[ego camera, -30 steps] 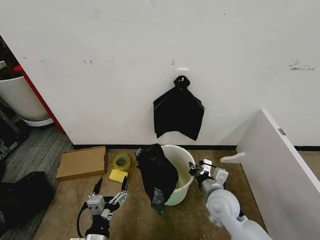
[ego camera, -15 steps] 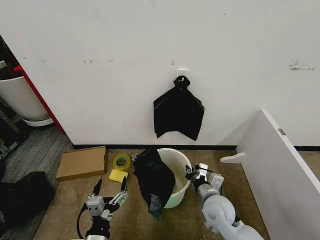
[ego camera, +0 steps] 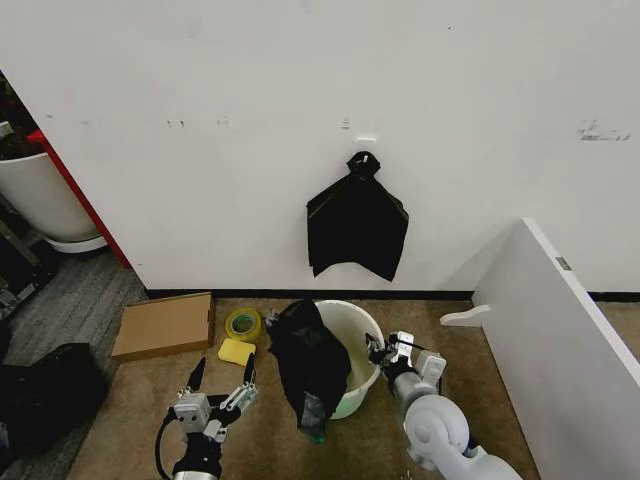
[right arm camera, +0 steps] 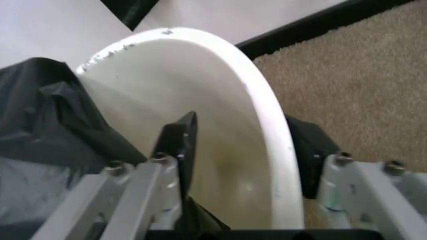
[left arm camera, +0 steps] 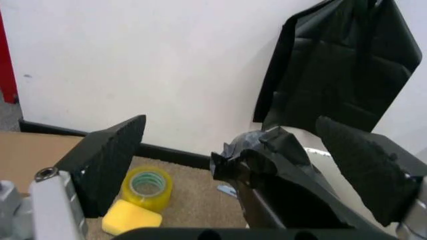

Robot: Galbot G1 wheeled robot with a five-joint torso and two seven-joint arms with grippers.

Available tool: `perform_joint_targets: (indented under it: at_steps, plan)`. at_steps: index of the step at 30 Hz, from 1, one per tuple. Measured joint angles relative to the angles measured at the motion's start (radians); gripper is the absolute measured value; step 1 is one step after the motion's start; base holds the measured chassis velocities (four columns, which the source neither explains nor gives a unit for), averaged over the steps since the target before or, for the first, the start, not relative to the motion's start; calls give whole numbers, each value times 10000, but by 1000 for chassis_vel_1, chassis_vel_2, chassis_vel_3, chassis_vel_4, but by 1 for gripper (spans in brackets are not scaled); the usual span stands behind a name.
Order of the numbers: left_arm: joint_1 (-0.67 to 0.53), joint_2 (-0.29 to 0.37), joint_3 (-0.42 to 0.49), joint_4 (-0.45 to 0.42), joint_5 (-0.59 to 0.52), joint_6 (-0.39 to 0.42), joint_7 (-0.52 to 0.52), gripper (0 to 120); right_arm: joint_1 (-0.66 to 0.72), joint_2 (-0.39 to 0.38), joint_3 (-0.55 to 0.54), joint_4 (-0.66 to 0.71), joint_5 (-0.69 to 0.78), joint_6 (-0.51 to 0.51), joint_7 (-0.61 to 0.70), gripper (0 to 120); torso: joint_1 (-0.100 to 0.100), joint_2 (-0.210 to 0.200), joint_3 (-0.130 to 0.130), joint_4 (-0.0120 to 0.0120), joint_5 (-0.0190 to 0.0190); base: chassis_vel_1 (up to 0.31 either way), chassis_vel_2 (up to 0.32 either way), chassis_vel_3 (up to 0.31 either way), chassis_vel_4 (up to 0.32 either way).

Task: Place the garbage bag over the trash bin.

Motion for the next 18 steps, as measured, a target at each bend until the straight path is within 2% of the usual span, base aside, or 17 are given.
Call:
perform_joint_targets:
  at_steps: [3,5,8,10,12,16,18]
  plan:
    - [10,-1,6,5,9,-16,0,100,-133,-110,91,235,-173,32,-32,55,0,0,0,0,0,0,0,0,0]
    - [8,4,4,5,9,-20,0,100,-275,-197,291,468,-325,30,-26,68,0,0,0,0,0,0,0,0,0]
    - [2,10,7,5,11,-21,0,100,-424,-245,499,583,-748,48,-13,74,0,0,0,0,0,0,0,0,0]
    - [4,12,20,5,22,-21,0,100,-602,-310,631,709,-1438,166,-3,81,1,0,0,0,1,0,0,0,0]
    - [53,26,28,22,62,-32,1,100,-908,-518,731,1108,-2628,236,-82,93,1,0,0,-1,2,0,0,0,0]
    - [265,16,-31,80,107,-119,-7,100,-1214,-906,749,1770,-3566,89,-831,99,1,0,0,-2,-2,0,0,0,0]
    - [553,-4,-122,119,31,-217,-12,100,-1387,-1101,714,2184,-3793,-139,-1733,100,1,0,0,-1,-1,0,0,0,0]
